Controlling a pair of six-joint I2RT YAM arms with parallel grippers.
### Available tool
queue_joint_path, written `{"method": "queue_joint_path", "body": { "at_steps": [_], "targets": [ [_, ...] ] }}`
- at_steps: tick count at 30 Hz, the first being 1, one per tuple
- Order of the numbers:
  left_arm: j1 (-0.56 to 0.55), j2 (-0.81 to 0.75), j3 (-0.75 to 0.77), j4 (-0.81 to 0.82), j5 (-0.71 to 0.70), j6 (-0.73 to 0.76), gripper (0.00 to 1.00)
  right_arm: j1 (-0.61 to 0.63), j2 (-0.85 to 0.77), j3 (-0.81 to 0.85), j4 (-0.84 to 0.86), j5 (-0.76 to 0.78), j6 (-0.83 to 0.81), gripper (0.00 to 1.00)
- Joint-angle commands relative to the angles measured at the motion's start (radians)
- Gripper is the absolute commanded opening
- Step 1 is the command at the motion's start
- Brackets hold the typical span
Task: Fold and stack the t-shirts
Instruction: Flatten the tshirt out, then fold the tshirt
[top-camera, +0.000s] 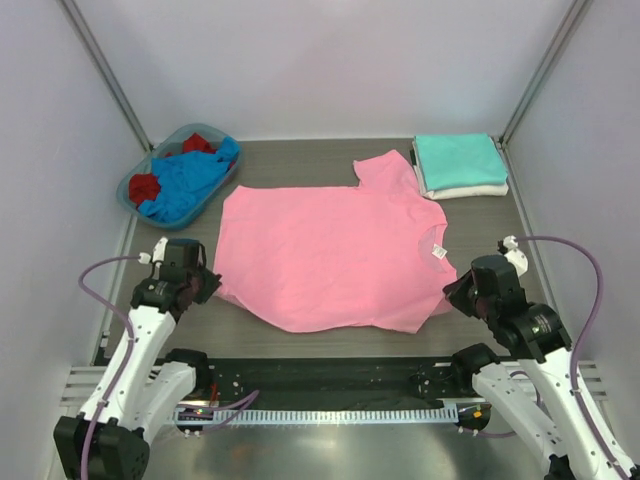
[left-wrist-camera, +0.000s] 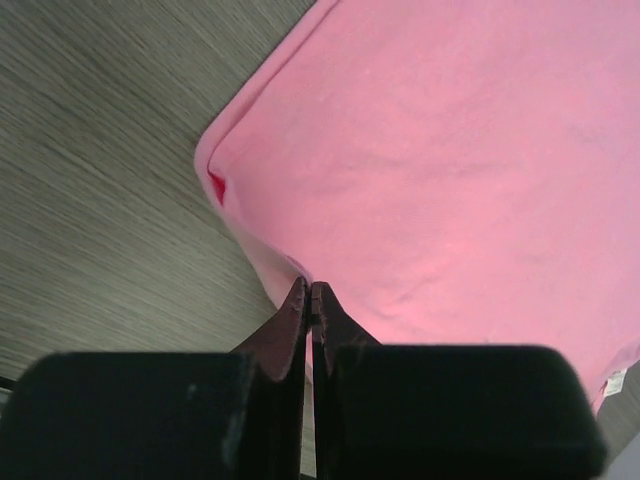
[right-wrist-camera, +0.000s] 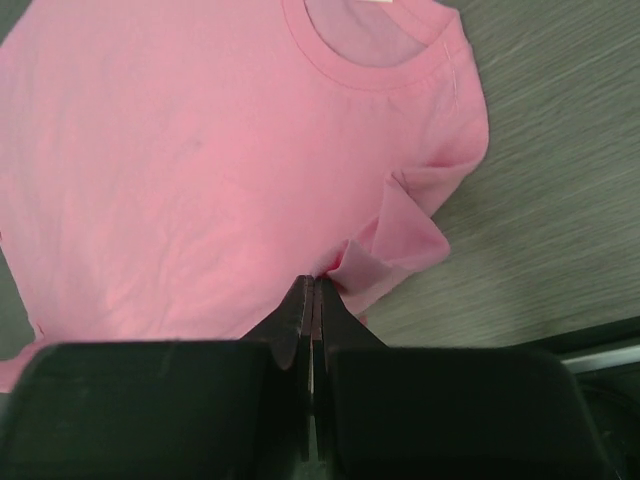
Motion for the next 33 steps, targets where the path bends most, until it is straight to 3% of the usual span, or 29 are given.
{"method": "queue_joint_path", "body": {
  "at_steps": [1, 11, 17, 21, 28, 33],
  "targets": [
    [0.006, 0.065, 0.017, 0.076, -0.041, -0.024, 0.00, -0.002, 0.026, 0.028, 0.116, 0.085, 0.025, 0.01],
    [0.007, 0.196, 0.032, 0.119, -0.142, -0.075, 0.00, -0.002, 0.297, 0.046, 0.360, 0.037, -0.173, 0.01],
    [0.018, 0.313, 0.076, 0.120, -0.224, -0.091, 0.00, -0.002, 0.506, 0.117, 0.362, 0.163, -0.173, 0.01],
    [0.030, 0.390, 0.118, 0.129, -0.225, -0.081, 0.00, -0.002, 0.528, 0.137, 0.354, 0.215, -0.196, 0.01],
    [0.035, 0.437, 0.129, 0.178, -0.242, -0.095, 0.00, 0.000, 0.567, 0.204, 0.418, 0.160, -0.339, 0.01],
    [0.036, 0.497, 0.165, 0.188, -0.267, -0.098, 0.00, 0.000, 0.632, 0.244, 0.421, 0.240, -0.391, 0.01]
  ]
}}
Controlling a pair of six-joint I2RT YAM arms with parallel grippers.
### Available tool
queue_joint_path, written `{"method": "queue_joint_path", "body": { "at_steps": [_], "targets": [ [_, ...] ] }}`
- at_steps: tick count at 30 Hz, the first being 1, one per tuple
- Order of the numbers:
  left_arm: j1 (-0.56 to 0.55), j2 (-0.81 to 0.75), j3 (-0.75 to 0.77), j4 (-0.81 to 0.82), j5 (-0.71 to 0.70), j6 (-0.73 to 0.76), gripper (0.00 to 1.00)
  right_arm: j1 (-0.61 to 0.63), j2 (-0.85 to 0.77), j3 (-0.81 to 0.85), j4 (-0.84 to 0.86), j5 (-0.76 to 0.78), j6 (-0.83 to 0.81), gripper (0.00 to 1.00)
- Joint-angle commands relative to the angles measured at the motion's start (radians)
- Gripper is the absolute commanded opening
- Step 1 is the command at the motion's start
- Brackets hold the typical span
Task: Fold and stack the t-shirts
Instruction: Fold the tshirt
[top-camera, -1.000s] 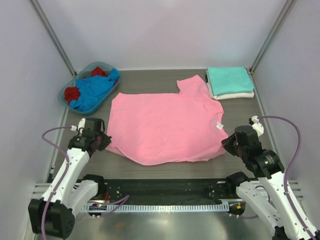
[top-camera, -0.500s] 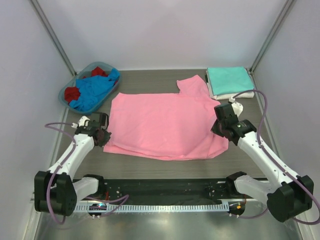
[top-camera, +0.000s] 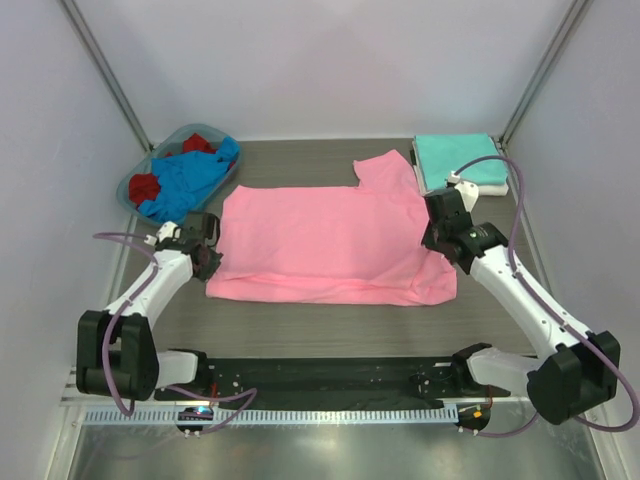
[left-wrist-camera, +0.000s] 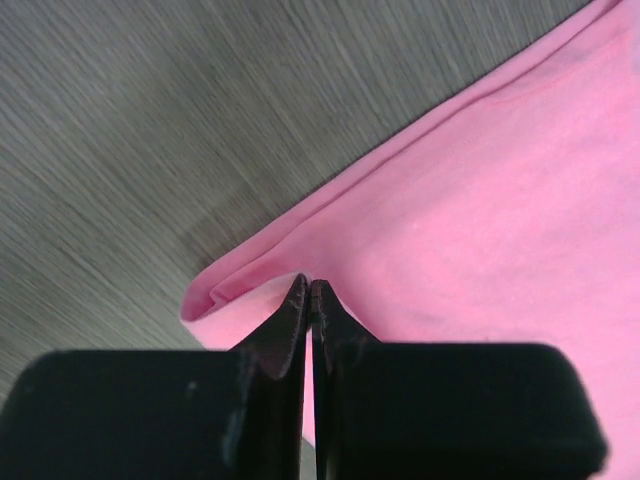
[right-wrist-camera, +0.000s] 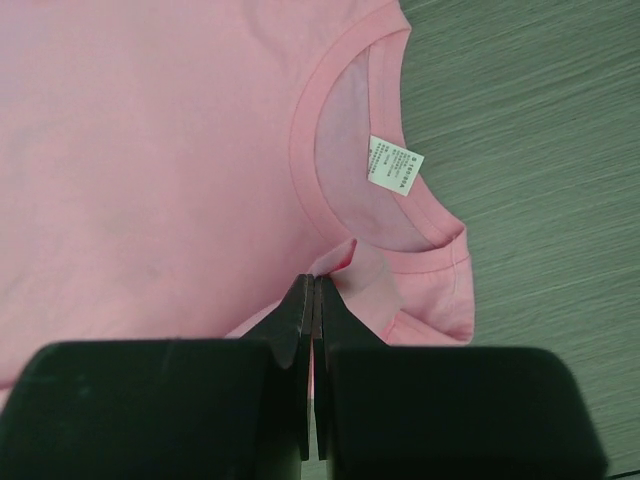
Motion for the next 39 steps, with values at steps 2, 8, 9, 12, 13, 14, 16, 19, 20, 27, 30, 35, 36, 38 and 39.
{"method": "queue_joint_path", "body": {
  "at_steps": [2, 8, 9, 12, 13, 14, 16, 19, 20, 27, 30, 35, 36, 38, 39],
  "targets": [
    [0.011, 0.029, 0.054, 0.056, -0.071, -0.022, 0.00, 0.000, 0.052, 0.069, 0.049, 0.069, -0.078, 0.01],
    [0.022, 0.065, 0.079, 0.070, -0.081, -0.040, 0.00, 0.000, 0.141, 0.116, 0.058, 0.101, -0.121, 0.01],
    [0.024, 0.072, 0.082, 0.071, -0.081, -0.042, 0.00, -0.002, 0.152, 0.116, 0.058, 0.112, -0.122, 0.01],
    [0.025, 0.079, 0.088, 0.083, -0.084, -0.045, 0.00, 0.000, 0.178, 0.122, 0.061, 0.127, -0.138, 0.01],
    [0.025, 0.081, 0.087, 0.091, -0.091, -0.046, 0.00, 0.000, 0.180, 0.125, 0.060, 0.145, -0.139, 0.01],
    [0.025, 0.084, 0.088, 0.097, -0.094, -0.048, 0.00, 0.000, 0.184, 0.128, 0.058, 0.151, -0.150, 0.01],
    [0.027, 0.101, 0.094, 0.105, -0.098, -0.048, 0.00, 0.000, 0.196, 0.147, 0.060, 0.171, -0.161, 0.01],
    [0.028, 0.127, 0.111, 0.105, -0.097, -0.051, 0.00, 0.000, 0.221, 0.174, 0.057, 0.188, -0.187, 0.01],
    [0.028, 0.142, 0.114, 0.105, -0.098, -0.051, 0.00, -0.002, 0.227, 0.179, 0.058, 0.191, -0.193, 0.01],
    [0.030, 0.176, 0.130, 0.113, -0.127, -0.059, 0.00, 0.009, 0.298, 0.227, 0.067, 0.240, -0.234, 0.01],
    [0.028, 0.193, 0.131, 0.126, -0.137, -0.059, 0.00, 0.017, 0.334, 0.239, 0.083, 0.245, -0.251, 0.01],
    [0.030, 0.222, 0.150, 0.134, -0.140, -0.048, 0.00, 0.035, 0.370, 0.254, 0.087, 0.276, -0.277, 0.01],
    [0.030, 0.225, 0.151, 0.136, -0.141, -0.043, 0.00, 0.037, 0.370, 0.254, 0.089, 0.294, -0.277, 0.01],
    [0.028, 0.234, 0.159, 0.142, -0.149, -0.031, 0.00, 0.038, 0.370, 0.253, 0.084, 0.310, -0.277, 0.01],
    [0.030, 0.239, 0.160, 0.145, -0.149, -0.028, 0.00, 0.038, 0.373, 0.253, 0.084, 0.314, -0.280, 0.01]
  ]
}}
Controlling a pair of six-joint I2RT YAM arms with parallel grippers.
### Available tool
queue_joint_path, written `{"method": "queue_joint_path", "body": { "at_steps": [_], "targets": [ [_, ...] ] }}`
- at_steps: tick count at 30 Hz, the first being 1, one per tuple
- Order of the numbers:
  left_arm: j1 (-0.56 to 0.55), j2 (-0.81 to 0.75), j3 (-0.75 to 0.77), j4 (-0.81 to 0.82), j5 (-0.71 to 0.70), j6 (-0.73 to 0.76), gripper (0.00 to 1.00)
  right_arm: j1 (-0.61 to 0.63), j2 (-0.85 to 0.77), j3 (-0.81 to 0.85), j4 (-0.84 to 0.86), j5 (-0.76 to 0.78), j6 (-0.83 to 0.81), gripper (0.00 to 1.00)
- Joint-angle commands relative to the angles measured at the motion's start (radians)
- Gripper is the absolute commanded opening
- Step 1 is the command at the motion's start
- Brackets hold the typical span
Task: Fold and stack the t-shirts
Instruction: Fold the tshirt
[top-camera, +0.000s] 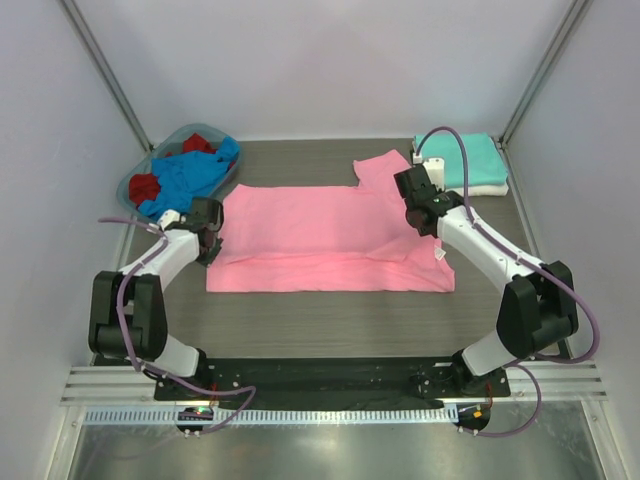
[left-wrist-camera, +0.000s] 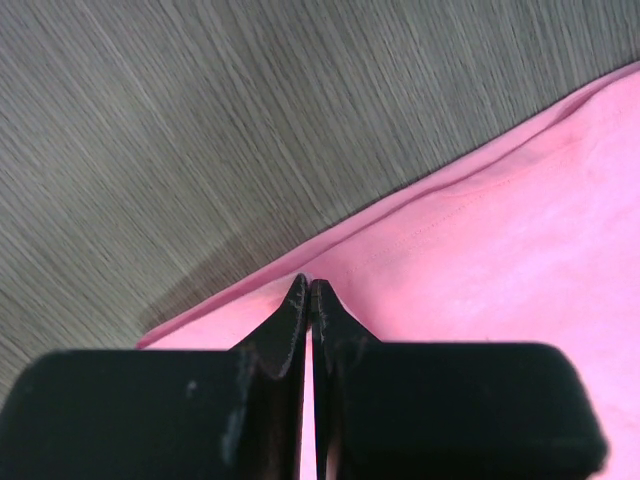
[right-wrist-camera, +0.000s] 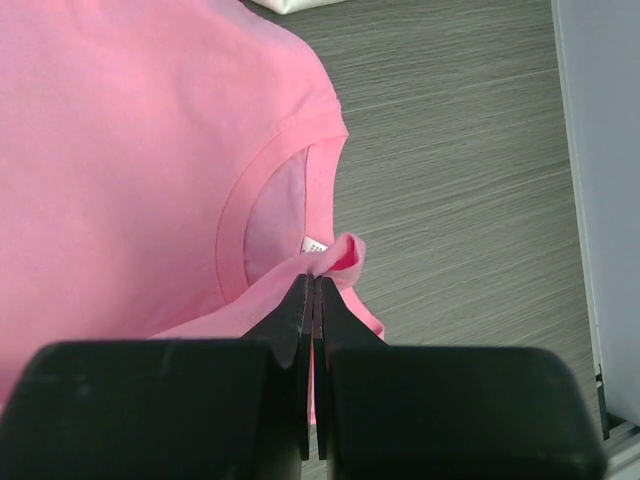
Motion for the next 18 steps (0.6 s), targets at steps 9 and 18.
{"method": "queue_joint_path", "body": {
  "at_steps": [9, 18],
  "targets": [
    [0.008, 0.066, 0.074, 0.032, -0.052, 0.011, 0.00, 0.004, 0.030, 0.054, 0.066, 0.078, -0.030, 0.08],
    [0.006, -0.026, 0.200, -0.087, -0.026, 0.108, 0.46, 0.005, 0.066, 0.201, -0.101, -0.053, 0.042, 0.37]
  ]
}}
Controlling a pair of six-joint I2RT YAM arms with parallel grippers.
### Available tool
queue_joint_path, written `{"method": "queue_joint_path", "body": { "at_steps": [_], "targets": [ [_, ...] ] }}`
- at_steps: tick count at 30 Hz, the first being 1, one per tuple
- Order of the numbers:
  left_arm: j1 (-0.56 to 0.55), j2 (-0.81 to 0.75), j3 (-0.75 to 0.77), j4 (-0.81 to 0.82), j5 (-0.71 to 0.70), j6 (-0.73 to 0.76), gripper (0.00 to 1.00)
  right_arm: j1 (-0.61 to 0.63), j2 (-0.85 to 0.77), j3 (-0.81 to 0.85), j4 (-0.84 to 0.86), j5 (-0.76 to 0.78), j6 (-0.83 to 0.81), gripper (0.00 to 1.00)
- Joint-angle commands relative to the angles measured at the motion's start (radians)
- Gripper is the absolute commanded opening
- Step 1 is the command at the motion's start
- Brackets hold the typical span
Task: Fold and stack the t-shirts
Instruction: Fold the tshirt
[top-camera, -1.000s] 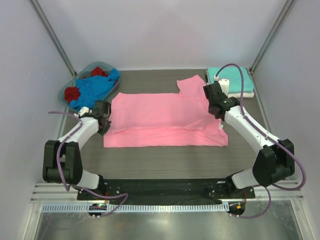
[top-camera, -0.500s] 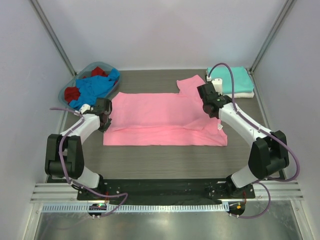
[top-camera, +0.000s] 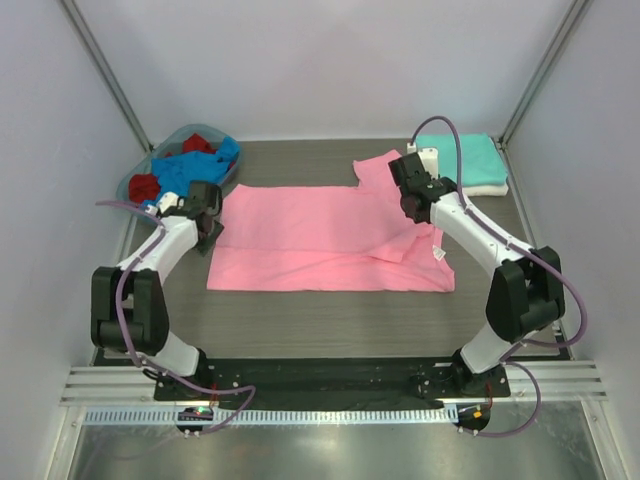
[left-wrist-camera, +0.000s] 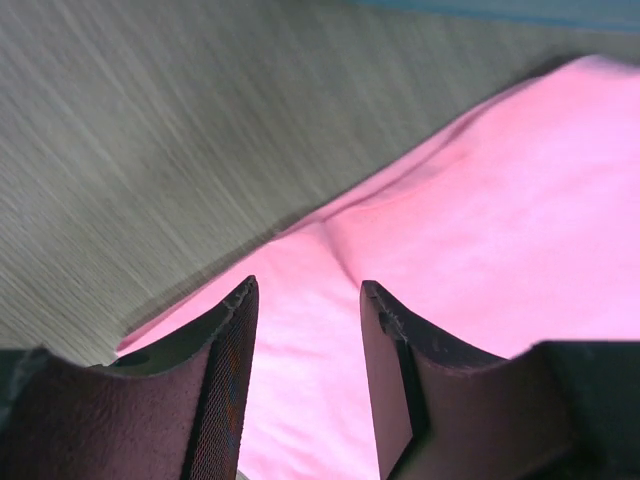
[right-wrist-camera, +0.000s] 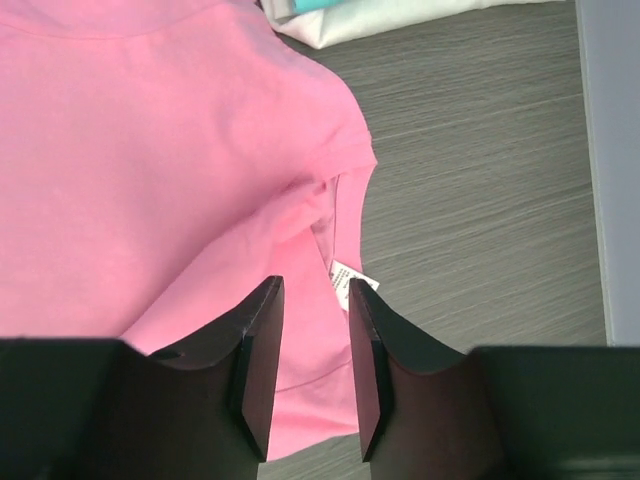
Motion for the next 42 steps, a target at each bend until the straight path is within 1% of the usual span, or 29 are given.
{"method": "queue_joint_path", "body": {
  "at_steps": [1, 3, 5, 6, 7, 8, 9, 10, 12, 14, 16, 17, 20, 22, 25, 27, 30, 33, 35, 37, 39, 40, 42],
  "targets": [
    [0.002, -0.089, 0.077, -0.044, -0.008, 0.092, 0.47, 0.004, -0.058, 0.058, -0.083, -0.047, 0.079, 0.39],
    [-0.008, -0.128, 0.071, -0.044, 0.053, 0.120, 0.47, 0.001, -0.106, 0.020, -0.085, -0.070, 0.105, 0.42],
    [-0.022, -0.156, 0.021, -0.016, 0.118, 0.152, 0.47, -0.008, -0.147, -0.041, -0.088, -0.088, 0.150, 0.42],
    [-0.028, -0.171, -0.002, 0.043, 0.158, 0.167, 0.47, -0.019, -0.156, -0.061, -0.089, -0.114, 0.169, 0.42],
    [-0.036, -0.175, -0.028, 0.071, 0.228, 0.176, 0.46, -0.043, -0.166, -0.100, -0.092, -0.132, 0.199, 0.40],
    [-0.045, -0.173, -0.063, 0.093, 0.255, 0.180, 0.46, -0.060, -0.175, -0.118, -0.089, -0.155, 0.212, 0.37],
    [-0.051, -0.153, -0.079, 0.123, 0.285, 0.186, 0.45, -0.073, -0.192, -0.138, -0.088, -0.204, 0.216, 0.35],
    [-0.057, -0.139, -0.085, 0.130, 0.313, 0.195, 0.44, -0.094, -0.199, -0.181, -0.066, -0.217, 0.211, 0.34],
    [-0.099, -0.100, -0.091, 0.137, 0.310, 0.196, 0.45, -0.108, -0.206, -0.225, -0.046, -0.205, 0.211, 0.30],
    [-0.128, -0.028, -0.090, 0.142, 0.359, 0.192, 0.45, -0.151, -0.204, -0.276, -0.031, -0.246, 0.226, 0.29],
    [-0.139, 0.031, -0.099, 0.151, 0.387, 0.180, 0.44, -0.176, -0.207, -0.320, -0.011, -0.301, 0.239, 0.29],
    [-0.140, 0.045, -0.107, 0.165, 0.394, 0.175, 0.44, -0.191, -0.210, -0.334, -0.009, -0.306, 0.243, 0.31],
    [-0.139, 0.082, -0.131, 0.174, 0.365, 0.163, 0.43, -0.215, -0.230, -0.380, 0.015, -0.311, 0.256, 0.36],
    [-0.140, 0.089, -0.154, 0.174, 0.345, 0.155, 0.43, -0.223, -0.232, -0.410, 0.059, -0.326, 0.237, 0.36],
    [-0.140, 0.091, -0.180, 0.179, 0.306, 0.147, 0.42, -0.229, -0.206, -0.431, 0.073, -0.355, 0.223, 0.36],
    [-0.139, 0.089, -0.190, 0.171, 0.281, 0.147, 0.41, -0.235, -0.193, -0.453, 0.073, -0.325, 0.243, 0.36],
    [-0.139, 0.071, -0.220, 0.168, 0.256, 0.135, 0.41, -0.248, -0.207, -0.520, 0.086, -0.292, 0.321, 0.35],
    [-0.143, 0.057, -0.229, 0.162, 0.227, 0.159, 0.40, -0.249, -0.203, -0.572, 0.107, -0.262, 0.367, 0.32],
    [-0.156, 0.054, -0.220, 0.127, 0.177, 0.179, 0.40, -0.249, -0.203, -0.603, 0.107, -0.243, 0.395, 0.29],
    [-0.168, 0.048, -0.219, 0.104, 0.151, 0.181, 0.40, -0.249, -0.235, -0.643, 0.107, -0.235, 0.421, 0.28],
    [-0.180, 0.037, -0.237, 0.082, 0.134, 0.173, 0.40, -0.249, -0.281, -0.669, 0.106, -0.264, 0.466, 0.28],
    [-0.197, 0.016, -0.248, 0.075, 0.114, 0.161, 0.40, -0.248, -0.332, -0.695, 0.104, -0.292, 0.495, 0.28],
    [-0.212, -0.007, -0.277, 0.068, 0.108, 0.152, 0.40, -0.246, -0.385, -0.716, 0.080, -0.300, 0.512, 0.28]
  ]
}}
